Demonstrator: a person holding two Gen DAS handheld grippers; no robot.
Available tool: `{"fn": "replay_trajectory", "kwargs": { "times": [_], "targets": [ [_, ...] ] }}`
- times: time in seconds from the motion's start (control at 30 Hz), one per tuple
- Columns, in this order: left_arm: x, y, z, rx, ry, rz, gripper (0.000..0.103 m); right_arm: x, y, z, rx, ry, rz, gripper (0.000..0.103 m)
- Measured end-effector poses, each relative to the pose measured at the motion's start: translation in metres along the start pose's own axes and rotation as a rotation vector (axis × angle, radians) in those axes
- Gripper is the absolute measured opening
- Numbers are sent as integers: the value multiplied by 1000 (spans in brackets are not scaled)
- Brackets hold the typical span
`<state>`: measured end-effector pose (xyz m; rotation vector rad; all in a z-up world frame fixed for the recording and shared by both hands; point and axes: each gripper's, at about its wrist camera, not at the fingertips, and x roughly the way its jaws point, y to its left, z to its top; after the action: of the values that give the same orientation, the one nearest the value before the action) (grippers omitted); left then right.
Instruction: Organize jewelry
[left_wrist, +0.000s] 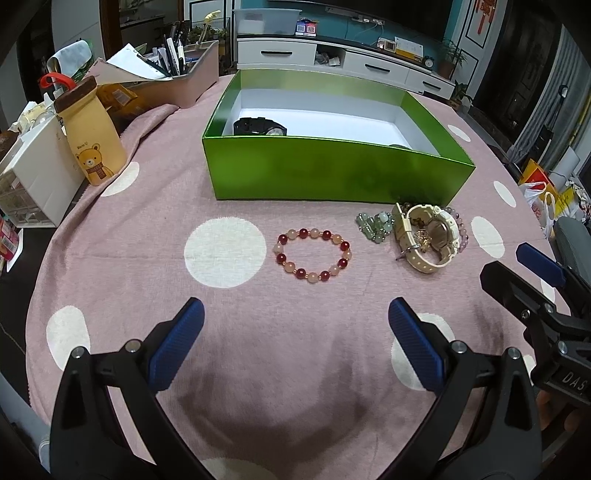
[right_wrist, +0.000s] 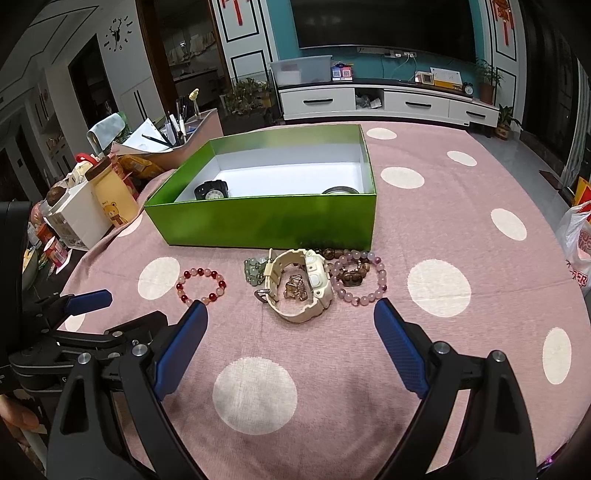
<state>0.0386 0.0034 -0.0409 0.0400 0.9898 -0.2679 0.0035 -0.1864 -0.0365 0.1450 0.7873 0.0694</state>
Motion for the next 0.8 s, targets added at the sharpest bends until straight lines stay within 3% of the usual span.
{"fn": "replay_trajectory", "kwargs": {
  "times": [0.57, 0.8],
  "targets": [
    [19, 16, 3, -35, -6, 36, 100, 11, -18, -10, 14, 14, 46, 92],
    [37, 15, 14, -29, -11, 48, 90, 12, -23, -8, 16, -4, 47, 92]
  ]
}}
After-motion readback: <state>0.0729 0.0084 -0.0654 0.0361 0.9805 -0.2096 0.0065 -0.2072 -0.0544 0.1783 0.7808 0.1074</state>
